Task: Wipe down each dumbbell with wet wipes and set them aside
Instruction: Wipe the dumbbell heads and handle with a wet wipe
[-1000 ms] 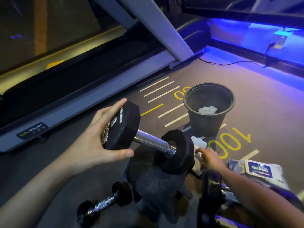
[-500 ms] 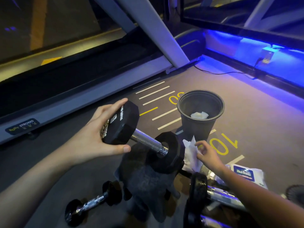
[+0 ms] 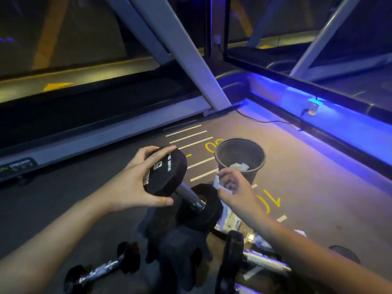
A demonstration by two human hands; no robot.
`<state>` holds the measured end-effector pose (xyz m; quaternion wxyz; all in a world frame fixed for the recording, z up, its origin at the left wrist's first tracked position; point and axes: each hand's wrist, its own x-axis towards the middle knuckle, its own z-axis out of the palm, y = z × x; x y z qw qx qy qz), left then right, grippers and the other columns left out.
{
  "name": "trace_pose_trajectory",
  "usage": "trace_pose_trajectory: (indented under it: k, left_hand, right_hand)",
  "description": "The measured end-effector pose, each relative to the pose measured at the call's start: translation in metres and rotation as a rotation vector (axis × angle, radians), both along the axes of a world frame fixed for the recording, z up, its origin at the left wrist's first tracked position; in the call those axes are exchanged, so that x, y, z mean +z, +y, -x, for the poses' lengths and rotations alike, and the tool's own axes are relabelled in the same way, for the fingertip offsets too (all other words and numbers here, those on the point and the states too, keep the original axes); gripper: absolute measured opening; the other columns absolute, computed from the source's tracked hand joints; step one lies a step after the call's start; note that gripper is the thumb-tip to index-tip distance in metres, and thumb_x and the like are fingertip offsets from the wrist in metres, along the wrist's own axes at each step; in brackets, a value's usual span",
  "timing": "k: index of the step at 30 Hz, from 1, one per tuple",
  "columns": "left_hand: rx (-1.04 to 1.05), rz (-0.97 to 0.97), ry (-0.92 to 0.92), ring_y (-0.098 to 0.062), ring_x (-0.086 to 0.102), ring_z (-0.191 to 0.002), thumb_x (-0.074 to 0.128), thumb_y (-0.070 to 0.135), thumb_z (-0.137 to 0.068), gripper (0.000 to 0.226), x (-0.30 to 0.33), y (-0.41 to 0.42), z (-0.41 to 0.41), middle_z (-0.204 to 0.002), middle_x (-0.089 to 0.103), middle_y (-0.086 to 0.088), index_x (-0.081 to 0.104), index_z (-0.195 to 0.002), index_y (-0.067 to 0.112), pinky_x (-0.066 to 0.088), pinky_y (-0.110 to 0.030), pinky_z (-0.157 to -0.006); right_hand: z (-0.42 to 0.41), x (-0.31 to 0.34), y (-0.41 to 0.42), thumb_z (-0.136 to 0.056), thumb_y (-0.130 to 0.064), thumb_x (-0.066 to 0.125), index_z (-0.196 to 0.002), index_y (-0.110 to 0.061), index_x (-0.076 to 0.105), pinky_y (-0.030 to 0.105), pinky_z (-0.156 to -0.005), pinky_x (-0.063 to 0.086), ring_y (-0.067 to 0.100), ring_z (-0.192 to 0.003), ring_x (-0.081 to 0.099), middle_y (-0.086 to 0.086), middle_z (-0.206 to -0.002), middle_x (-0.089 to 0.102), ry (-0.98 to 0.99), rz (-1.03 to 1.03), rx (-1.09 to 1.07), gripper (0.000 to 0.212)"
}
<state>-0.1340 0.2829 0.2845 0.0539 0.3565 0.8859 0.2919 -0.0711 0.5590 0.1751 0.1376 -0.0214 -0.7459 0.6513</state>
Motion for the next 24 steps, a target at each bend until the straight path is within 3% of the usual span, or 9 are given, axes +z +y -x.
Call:
trace_pose_trajectory:
  k: [5,9,12,15,20,24]
  left_hand:
    - [-0.004,-0.002,0.020,-0.001,0.031,-0.140,0.082,0.066,-0.056,0.110,-0.001,0.001,0.000,-0.144,0.026,0.018,0.020,-0.147,0.066,0.029,-0.025,-0.117]
    - [0.004,-0.012,0.017,-0.001,0.031,-0.140,0.082,0.066,-0.055,0.111,-0.002,-0.001,0.001,-0.145,0.025,0.017,0.020,-0.147,0.066,0.029,-0.024,-0.116]
    - [-0.005,-0.028,0.004,-0.001,0.031,-0.141,0.083,0.063,-0.056,0.111,-0.004,-0.004,0.002,-0.145,0.026,0.016,0.021,-0.148,0.065,0.030,-0.024,-0.115]
    - [0.001,-0.034,-0.017,0.000,0.032,-0.140,0.084,0.062,-0.057,0.110,-0.006,-0.009,0.004,-0.145,0.025,0.016,0.021,-0.148,0.065,0.031,-0.023,-0.114]
    - [0.004,-0.036,-0.037,0.001,0.033,-0.138,0.085,0.061,-0.058,0.112,-0.009,-0.015,0.010,-0.146,0.025,0.015,0.019,-0.148,0.065,0.031,-0.021,-0.112]
    - [0.007,-0.049,-0.076,0.006,0.031,-0.138,0.084,0.059,-0.058,0.112,-0.011,-0.022,0.014,-0.147,0.025,0.018,0.018,-0.148,0.066,0.028,-0.012,-0.108]
  right_hand:
    - [-0.001,0.041,-0.039,-0.079,0.011,0.064,-0.105,-0.018,0.060,0.025,-0.073,0.045,0.013,-0.074,0.056,0.005,-0.080,0.059,0.093,0.073,0.079,0.040]
    - [0.000,0.056,-0.068,-0.081,-0.003,0.071,-0.109,-0.013,0.058,0.024,-0.074,0.045,0.014,-0.078,0.055,0.005,-0.081,0.059,0.120,0.194,0.149,0.033]
    - [0.003,0.055,-0.078,-0.079,-0.016,0.077,-0.111,-0.013,0.055,0.034,-0.078,0.046,0.019,-0.081,0.058,0.006,-0.081,0.061,0.104,0.301,0.156,0.039]
    - [0.005,0.050,-0.081,-0.081,-0.013,0.078,-0.112,-0.013,0.053,0.041,-0.083,0.047,0.024,-0.082,0.061,0.010,-0.083,0.063,0.059,0.418,0.160,0.040]
    - [0.010,0.044,-0.080,-0.078,-0.015,0.067,-0.106,-0.008,0.058,0.039,-0.089,0.046,0.024,-0.096,0.062,0.012,-0.094,0.067,0.042,0.604,0.258,0.031]
    - [0.020,0.032,-0.080,-0.077,0.001,0.062,-0.103,-0.010,0.056,0.038,-0.090,0.049,0.023,-0.099,0.060,0.019,-0.105,0.061,0.042,0.414,0.247,0.029]
